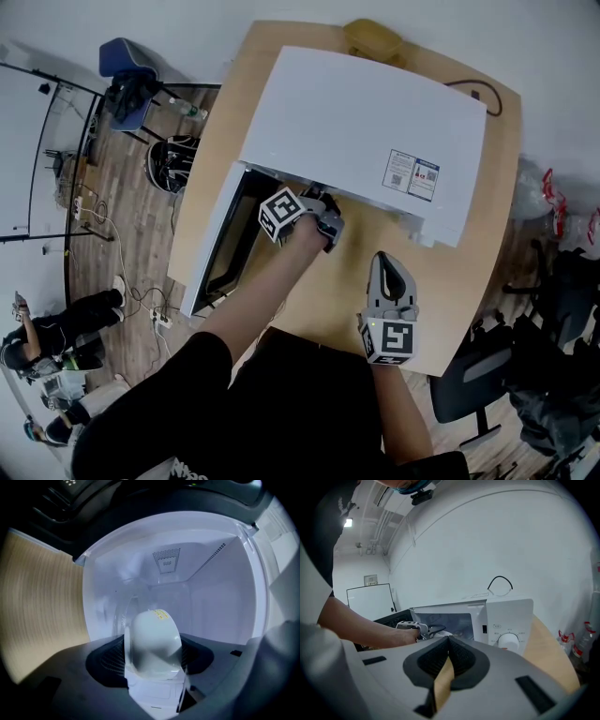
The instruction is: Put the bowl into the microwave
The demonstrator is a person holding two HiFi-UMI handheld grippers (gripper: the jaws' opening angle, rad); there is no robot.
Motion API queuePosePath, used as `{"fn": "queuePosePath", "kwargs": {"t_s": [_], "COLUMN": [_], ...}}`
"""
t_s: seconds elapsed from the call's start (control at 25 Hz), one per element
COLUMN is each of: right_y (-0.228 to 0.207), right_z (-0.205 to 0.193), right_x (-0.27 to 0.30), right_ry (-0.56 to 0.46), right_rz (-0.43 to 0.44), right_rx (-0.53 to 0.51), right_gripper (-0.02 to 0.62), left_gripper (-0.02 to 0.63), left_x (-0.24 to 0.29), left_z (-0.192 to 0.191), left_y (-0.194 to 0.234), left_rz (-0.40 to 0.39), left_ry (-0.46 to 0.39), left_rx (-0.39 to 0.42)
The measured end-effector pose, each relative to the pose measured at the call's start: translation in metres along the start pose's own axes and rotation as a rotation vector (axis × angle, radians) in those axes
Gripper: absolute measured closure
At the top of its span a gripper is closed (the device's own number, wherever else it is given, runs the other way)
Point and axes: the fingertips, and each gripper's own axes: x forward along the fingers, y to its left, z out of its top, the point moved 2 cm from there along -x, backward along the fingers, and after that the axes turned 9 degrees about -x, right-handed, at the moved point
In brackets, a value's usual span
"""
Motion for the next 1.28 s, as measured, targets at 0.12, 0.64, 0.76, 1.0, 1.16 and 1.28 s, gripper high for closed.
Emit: {"fn": "queuePosePath", "kwargs": {"t_s": [0.12, 0.64, 0.76, 1.0, 1.16, 1.28], "right_y": [-0.002, -0.004, -0.002, 0.003, 0.005, 0.003], "right_z": [0.0, -0.003, -0.004, -0.007, -0.01, -0.012], "right_x": [0.0, -0.004, -0.005, -0.008, -0.012, -0.012], "right_ry": [-0.001, 0.003, 0.002, 0.002, 0.007, 0.011], "right_rz": [-0.001, -0.01, -0.009, -0.006, -0.005, -0.008], "right_rx": [-0.001, -0.001, 0.004, 0.007, 0.009, 0.008], "right_gripper": [0.535, 0.535, 0.535, 0.535, 0.535, 0.535], "left_gripper": [0.334, 0.334, 0.334, 0.334, 0.334, 0.334], "left_x": [0.004, 0.004, 0.004, 0.003, 0.004, 0.004], "left_z": [0.003, 0.017, 0.02, 0.024, 0.023, 0.025], "left_y": [-0.002, -0.011, -0.011, -0.009, -0.01, -0.01], "left_rz": [0.004, 0.021, 0.032, 0.039, 0.052, 0.067], "left_ry": [-0.004, -0.001, -0.012, -0.028, -0.021, -0.04], "left_rx": [0.037, 0.274, 0.353, 0.431, 0.511, 0.558]}}
